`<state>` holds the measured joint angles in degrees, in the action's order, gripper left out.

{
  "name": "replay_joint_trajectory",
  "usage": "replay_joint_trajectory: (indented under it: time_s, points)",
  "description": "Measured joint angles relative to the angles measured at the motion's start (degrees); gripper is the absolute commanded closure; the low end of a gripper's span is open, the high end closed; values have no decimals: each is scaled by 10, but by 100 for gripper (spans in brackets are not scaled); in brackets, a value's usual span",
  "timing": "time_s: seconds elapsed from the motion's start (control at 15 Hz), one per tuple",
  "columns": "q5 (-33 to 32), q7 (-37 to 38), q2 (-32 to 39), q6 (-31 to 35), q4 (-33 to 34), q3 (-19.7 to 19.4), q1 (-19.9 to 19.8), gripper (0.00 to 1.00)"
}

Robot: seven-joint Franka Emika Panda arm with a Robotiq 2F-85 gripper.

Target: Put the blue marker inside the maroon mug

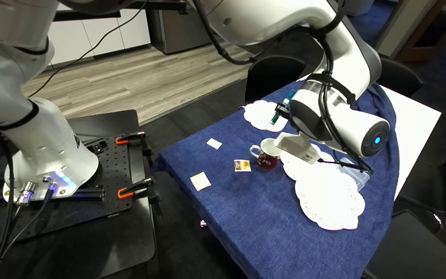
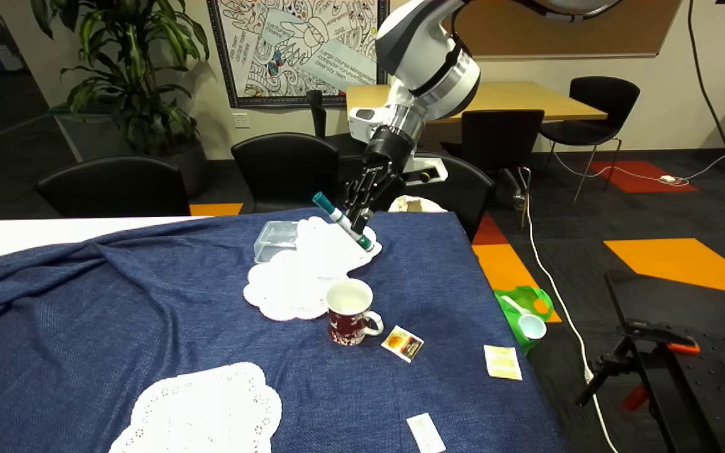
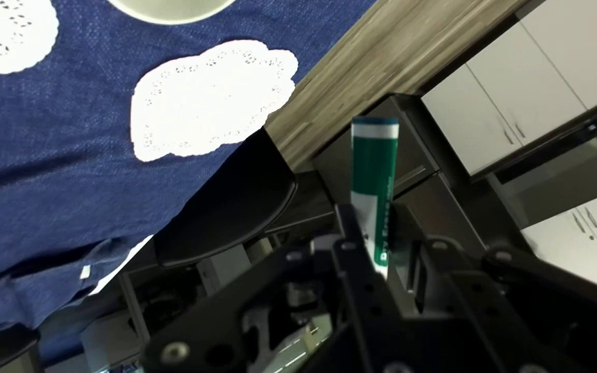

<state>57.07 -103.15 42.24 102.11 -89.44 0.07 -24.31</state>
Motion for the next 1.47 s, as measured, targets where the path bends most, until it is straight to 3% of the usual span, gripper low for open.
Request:
replay_joint_trajectory:
  time_s: [0.6,1.47]
  points:
    - [87,-147,21,16,-16,-25,-2,95]
    - [116,-216,80,16,-21,-42,-1,95]
